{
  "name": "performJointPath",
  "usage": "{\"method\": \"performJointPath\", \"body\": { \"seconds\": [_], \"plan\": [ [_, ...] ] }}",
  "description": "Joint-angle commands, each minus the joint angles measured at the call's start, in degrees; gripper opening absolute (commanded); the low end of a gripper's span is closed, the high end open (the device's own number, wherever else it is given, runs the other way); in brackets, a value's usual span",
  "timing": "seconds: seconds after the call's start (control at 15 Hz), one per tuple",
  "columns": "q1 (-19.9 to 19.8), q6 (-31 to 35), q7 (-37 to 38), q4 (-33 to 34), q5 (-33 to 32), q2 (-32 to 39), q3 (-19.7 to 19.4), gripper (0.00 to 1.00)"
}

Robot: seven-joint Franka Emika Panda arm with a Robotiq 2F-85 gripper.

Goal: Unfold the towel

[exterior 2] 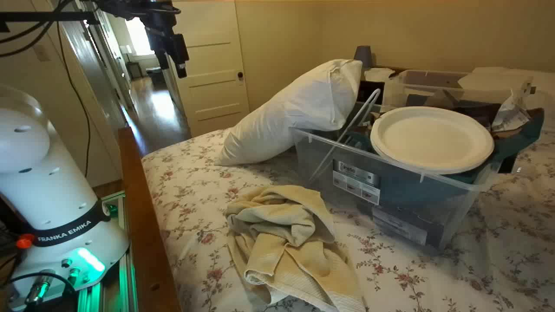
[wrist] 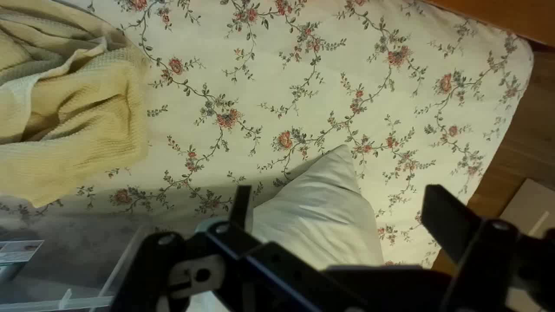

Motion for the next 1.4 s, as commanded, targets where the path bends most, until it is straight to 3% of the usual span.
{"method": "performJointPath", "body": {
  "seconds": [0.0, 1.07, 1.33],
  "plan": [
    [-0.97, -0.28, -0.54, 0.16, 0.54, -0.02, 0.72, 1.00],
    [-0.97, -0.28, -0.54, 0.16, 0.54, -0.02, 0.72, 1.00],
    [-5.70, -0.30, 1.07, 0.19, -4.13, 3.82, 0.40, 1.00]
  ]
}}
